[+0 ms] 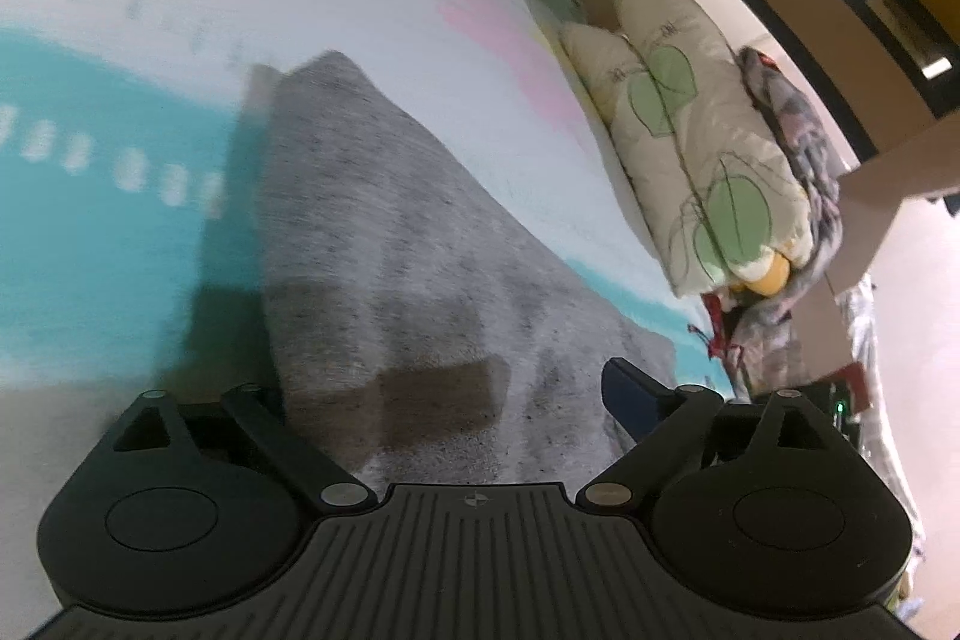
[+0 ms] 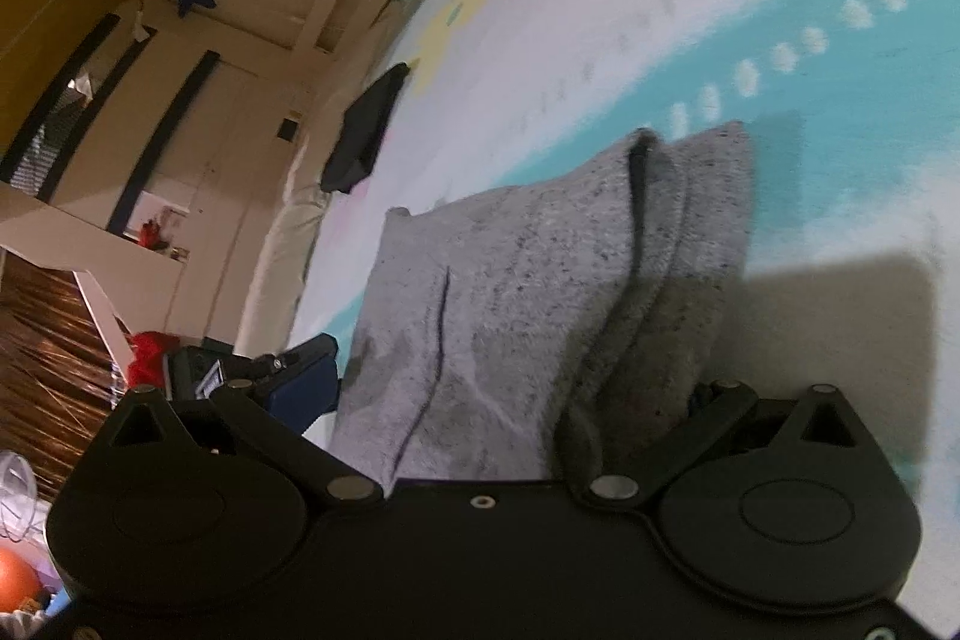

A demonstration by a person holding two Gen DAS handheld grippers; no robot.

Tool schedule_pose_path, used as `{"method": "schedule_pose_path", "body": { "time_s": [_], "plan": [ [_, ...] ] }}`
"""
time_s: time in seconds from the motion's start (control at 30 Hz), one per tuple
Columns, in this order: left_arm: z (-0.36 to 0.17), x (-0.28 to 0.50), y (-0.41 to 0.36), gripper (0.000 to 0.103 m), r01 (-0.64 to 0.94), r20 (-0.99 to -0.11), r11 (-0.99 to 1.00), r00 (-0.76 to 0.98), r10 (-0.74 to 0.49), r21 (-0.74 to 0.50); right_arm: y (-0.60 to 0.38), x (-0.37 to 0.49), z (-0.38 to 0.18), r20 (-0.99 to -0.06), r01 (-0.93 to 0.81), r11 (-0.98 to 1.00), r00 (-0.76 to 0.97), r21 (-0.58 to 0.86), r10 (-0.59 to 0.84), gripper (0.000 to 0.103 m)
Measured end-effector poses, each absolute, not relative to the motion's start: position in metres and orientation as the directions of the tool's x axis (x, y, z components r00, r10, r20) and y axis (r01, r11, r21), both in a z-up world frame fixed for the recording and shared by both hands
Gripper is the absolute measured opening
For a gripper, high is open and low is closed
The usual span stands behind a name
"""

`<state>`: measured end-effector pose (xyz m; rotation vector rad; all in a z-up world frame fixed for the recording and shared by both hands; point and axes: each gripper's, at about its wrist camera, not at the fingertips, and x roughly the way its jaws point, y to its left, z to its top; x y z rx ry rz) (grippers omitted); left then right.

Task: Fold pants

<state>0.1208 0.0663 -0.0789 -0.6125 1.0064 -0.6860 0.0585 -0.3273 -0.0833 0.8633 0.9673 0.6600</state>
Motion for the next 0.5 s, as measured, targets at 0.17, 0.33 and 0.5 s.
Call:
{"method": "schedule_pose_path", "body": {
  "time_s": [0.17,0.33,0.5],
  "plan": [
    [-0.077,0.121,0.056,0.101,0.241,-0.556,0.654,0.367,-0.745,-0.717,-0.313,0.061,-0.082,-0.406,-0.141,0.502,0.425,0.853,0.809,0.103],
    [-0.079,0.122,0.059,0.101,0.225,-0.554,0.648,0.365,-0.748,-0.728,-0.314,0.057,-0.082,-0.399,-0.131,0.499,0.443,0.857,0.803,0.103],
    [-0.078,0.121,0.057,0.100,0.227,-0.567,0.662,0.367,-0.737,-0.714,-0.319,0.052,-0.086,-0.370,-0.148,0.479,0.456,0.865,0.809,0.102]
  ]
}}
